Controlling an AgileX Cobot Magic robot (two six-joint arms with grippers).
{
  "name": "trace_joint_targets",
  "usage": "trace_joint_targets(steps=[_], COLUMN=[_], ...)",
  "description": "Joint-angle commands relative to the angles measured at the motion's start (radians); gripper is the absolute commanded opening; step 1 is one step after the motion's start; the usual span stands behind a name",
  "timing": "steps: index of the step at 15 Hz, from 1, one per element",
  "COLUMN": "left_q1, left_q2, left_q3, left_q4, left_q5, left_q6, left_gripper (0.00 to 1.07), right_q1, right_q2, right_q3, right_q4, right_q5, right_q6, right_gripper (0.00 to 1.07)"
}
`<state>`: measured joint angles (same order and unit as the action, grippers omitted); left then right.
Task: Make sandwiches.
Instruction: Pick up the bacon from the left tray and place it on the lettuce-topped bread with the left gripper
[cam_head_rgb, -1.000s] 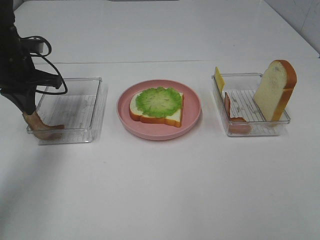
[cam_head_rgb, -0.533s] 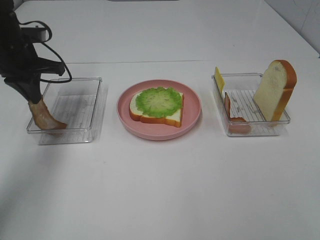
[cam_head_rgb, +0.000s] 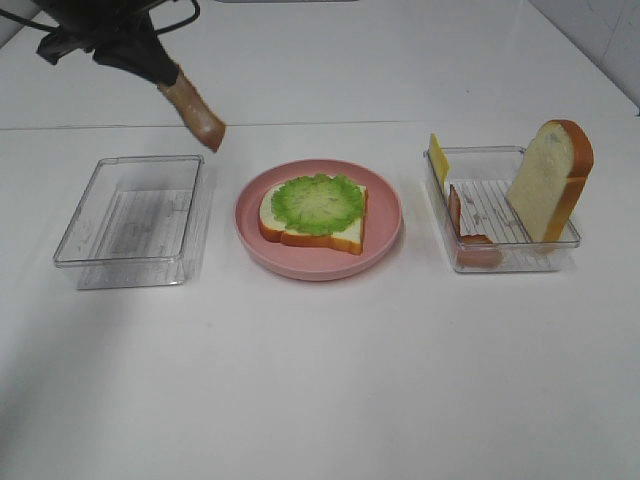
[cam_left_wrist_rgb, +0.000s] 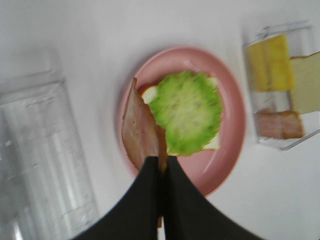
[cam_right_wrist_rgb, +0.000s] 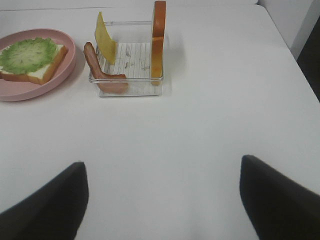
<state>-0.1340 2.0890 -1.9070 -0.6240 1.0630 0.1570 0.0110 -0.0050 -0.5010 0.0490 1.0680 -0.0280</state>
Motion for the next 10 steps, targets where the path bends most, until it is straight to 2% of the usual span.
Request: trace_joint_targets(steps=[1, 2, 4, 6, 10], left_q1=[-0.007, -0.01, -0.044, -0.094, -0.192], left_q2=[0.014, 0.02, 0.056, 0.111, 0.217], left_q3=[-0.008, -0.008, -0.008, -0.008, -0.008], left_q4=[-0.215, -0.267, -0.415, -0.519, -0.581], left_q5=[-0.067, -0.075, -0.085, -0.086, -0.105], left_q6=[0.064, 0.079, 0.145, 0.209, 0.26], left_gripper=[0.0, 0.0, 0.0, 0.0, 0.0], right_q1=[-0.006, -0.006, -0.006, -0.006, -0.006], right_q2=[-0.016, -0.016, -0.016, -0.016, -0.016], right_q3=[0.0, 0.0, 0.0, 0.0, 0.0], right_q4=[0.001, 0.001, 0.001, 0.001, 0.001], right_q5=[-0.008, -0.008, -0.008, -0.008, -0.008], right_q6=[0.002, 0.002, 0.002, 0.003, 0.003], right_gripper=[0.78, 0.78, 0.78, 0.78, 0.78])
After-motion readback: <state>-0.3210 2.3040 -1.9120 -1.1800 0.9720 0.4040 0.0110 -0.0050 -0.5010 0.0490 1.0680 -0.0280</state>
